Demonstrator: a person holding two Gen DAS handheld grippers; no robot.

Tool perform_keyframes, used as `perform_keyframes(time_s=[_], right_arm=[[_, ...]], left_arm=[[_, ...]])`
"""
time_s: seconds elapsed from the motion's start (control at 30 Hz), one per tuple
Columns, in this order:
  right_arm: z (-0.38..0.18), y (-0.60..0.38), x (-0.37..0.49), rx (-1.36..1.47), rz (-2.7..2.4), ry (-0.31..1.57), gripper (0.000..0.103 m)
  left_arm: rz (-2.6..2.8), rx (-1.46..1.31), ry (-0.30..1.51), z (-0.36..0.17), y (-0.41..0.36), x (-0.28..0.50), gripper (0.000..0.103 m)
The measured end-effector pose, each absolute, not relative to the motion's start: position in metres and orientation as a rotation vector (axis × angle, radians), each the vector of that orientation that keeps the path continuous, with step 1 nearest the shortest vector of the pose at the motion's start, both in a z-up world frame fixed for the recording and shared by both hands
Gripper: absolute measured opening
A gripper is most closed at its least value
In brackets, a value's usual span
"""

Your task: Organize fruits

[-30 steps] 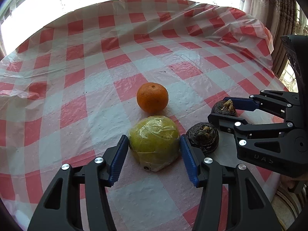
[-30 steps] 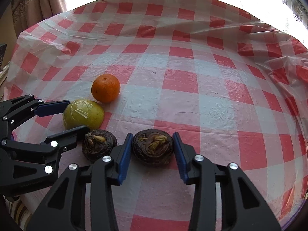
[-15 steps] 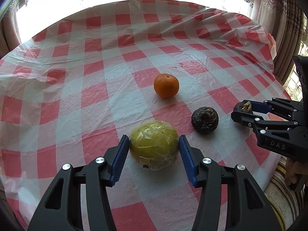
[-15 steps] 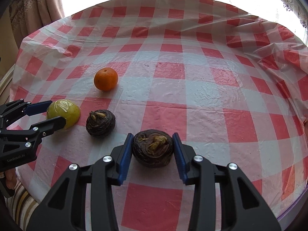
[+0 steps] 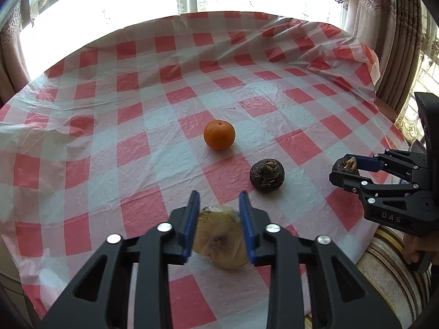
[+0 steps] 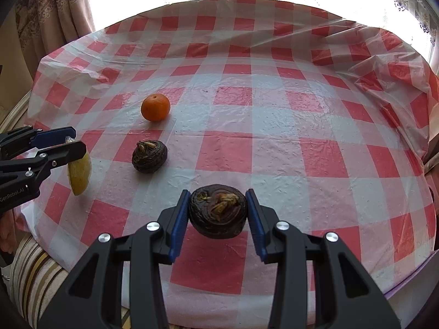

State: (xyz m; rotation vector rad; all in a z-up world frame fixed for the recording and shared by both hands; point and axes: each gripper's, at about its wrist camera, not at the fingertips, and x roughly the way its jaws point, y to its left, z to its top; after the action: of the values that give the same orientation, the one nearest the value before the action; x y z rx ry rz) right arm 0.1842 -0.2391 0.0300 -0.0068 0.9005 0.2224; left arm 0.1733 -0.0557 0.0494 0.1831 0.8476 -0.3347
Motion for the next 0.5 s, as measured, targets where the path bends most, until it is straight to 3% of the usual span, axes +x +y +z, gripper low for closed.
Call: perform_keyframes(time_s=[0.27,0.33,0.4,0.5], right_arm=[[0.03,-0.246,0.175,-0.002,0.222,0.902,0.041],[0.03,-0.247,0.172,-0.003,0.222,0.902,0.041],[0.03,-0.249,0.168,-0.003,0.222,0.899,0.041],[0.031,-0.249,0.165,-0.002,0.223,0.897,0.041]], left_arm=[[-0.363,0.105,0.868,0.051,-0.039,0.173,0.023],[-0.372,0.104,0.866,0.051,-0.035,0.167,0.032],[-0.384,0.107,0.87,0.049,-0.033,0.161,0.055],[-0.395,0.137,0.882,0.04,-0.036,0.154,0.072]])
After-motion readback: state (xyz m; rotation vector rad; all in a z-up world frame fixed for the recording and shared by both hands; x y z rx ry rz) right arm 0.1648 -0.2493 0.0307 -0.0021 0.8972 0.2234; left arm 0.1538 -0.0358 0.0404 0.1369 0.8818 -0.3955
